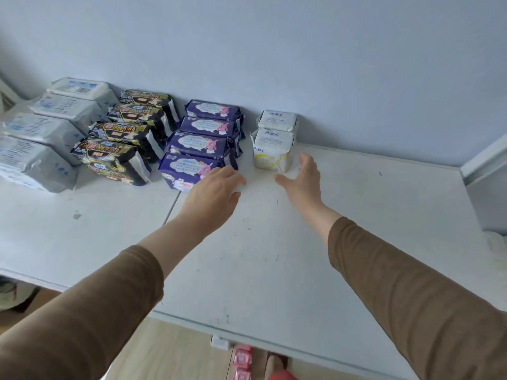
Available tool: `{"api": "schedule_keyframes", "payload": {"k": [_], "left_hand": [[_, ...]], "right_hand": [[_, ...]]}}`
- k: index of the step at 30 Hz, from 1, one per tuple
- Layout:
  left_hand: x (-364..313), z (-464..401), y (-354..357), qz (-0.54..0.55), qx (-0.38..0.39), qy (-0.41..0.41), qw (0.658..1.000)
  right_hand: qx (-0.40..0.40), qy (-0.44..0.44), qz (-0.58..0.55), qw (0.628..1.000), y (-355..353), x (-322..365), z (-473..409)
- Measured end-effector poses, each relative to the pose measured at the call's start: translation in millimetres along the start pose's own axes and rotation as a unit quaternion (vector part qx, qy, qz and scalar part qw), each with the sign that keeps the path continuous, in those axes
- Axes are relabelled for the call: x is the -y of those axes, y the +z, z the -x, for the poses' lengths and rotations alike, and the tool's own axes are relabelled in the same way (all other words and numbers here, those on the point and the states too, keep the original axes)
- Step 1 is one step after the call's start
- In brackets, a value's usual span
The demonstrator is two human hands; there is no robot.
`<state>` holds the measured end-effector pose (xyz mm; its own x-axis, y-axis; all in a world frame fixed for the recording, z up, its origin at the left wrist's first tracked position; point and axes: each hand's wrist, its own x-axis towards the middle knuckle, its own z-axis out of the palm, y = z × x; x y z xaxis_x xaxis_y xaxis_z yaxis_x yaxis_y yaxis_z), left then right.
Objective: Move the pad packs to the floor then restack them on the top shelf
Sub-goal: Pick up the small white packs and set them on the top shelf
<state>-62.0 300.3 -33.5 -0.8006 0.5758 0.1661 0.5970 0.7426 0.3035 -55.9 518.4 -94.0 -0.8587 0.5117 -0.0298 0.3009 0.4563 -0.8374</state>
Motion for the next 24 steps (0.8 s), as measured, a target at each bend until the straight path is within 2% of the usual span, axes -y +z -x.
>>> {"api": "schedule_keyframes", "payload": {"k": [8,14,16,19,24], "left_hand": [[22.2,116.7,-4.3,0.046,0.002,0.000,0.999],[64.6,267.4,-4.7,0.093,-0.052,0.064,0.992],[81.9,316.3,8.7,0.111,-0.044,0.072,0.990],[105.1,382.9,52.8,0.143,0.031,0.035,0.989],[144.9,466.6,166.7,0.150,0.159,-0.067,0.973]], "right_hand": [[0.015,-0.147,0.133,0.980,5.1,24.7,173.2],[-0.073,-0.253,0.118,0.957,48.6,31.1,331.4],[-0.070,-0.266,0.108,0.955,73.2,19.1,373.7],[-0.024,-0.223,0.113,0.968,111.4,-26.7,424.8],[0.060,-0.028,0.104,0.992,174.6,-153.0,482.5]]}}
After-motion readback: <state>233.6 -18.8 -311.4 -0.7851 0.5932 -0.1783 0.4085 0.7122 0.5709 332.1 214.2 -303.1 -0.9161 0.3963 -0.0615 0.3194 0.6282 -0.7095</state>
